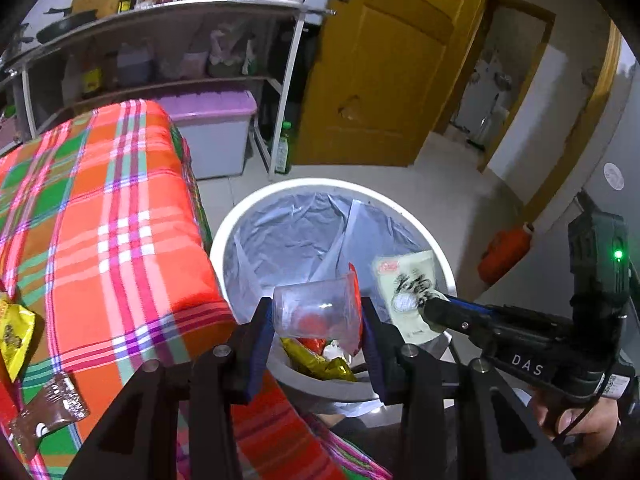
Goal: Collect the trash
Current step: 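Open both grippers to drop the cup and paper bag into the bin, then return to the table and grasp the brown chocolate wrapper with the left gripper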
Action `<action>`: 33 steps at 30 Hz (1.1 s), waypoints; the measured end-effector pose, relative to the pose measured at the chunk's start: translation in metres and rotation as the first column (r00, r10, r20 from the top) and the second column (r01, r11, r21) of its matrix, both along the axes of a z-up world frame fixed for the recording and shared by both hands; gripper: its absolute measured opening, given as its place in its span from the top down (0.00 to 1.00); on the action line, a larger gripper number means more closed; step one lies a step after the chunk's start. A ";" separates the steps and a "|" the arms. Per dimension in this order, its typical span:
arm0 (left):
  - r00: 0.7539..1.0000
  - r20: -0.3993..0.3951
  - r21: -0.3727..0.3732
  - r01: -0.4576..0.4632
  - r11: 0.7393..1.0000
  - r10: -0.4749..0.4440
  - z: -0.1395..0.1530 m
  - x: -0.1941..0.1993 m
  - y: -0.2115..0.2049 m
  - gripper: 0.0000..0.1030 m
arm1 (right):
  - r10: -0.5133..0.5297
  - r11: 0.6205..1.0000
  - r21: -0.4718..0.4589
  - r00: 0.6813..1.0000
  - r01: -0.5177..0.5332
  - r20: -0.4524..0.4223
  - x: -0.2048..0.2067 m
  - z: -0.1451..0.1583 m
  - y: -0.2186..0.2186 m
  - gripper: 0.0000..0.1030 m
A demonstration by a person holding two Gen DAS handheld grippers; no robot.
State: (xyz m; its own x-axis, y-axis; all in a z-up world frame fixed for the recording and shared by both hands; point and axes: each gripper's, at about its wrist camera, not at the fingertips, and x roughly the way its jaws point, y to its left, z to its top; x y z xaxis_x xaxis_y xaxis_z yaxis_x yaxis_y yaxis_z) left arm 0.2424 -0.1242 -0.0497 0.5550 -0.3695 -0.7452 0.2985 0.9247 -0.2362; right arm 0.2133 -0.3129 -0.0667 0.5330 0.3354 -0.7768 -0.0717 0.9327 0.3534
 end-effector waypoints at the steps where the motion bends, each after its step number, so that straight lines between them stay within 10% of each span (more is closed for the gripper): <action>1: 1.000 -0.008 0.004 -0.001 1.000 0.001 -0.001 0.002 -0.001 0.60 | -0.006 1.000 0.002 1.000 0.006 -0.001 0.001 -0.001 -0.001 0.87; 33: 0.986 0.147 -0.069 -0.069 0.995 0.079 0.050 -0.065 0.045 0.56 | 0.066 0.997 0.017 0.986 -0.070 0.153 -0.049 0.058 0.021 0.78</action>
State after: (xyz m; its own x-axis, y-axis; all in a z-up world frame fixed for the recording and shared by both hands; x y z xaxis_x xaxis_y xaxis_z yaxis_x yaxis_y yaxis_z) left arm 0.1772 -0.0788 0.0003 0.6860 -0.3673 -0.6280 0.2663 0.9301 -0.2531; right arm 0.1646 -0.2921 -0.0083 0.6198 0.3911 -0.6803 -0.1892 0.9158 0.3542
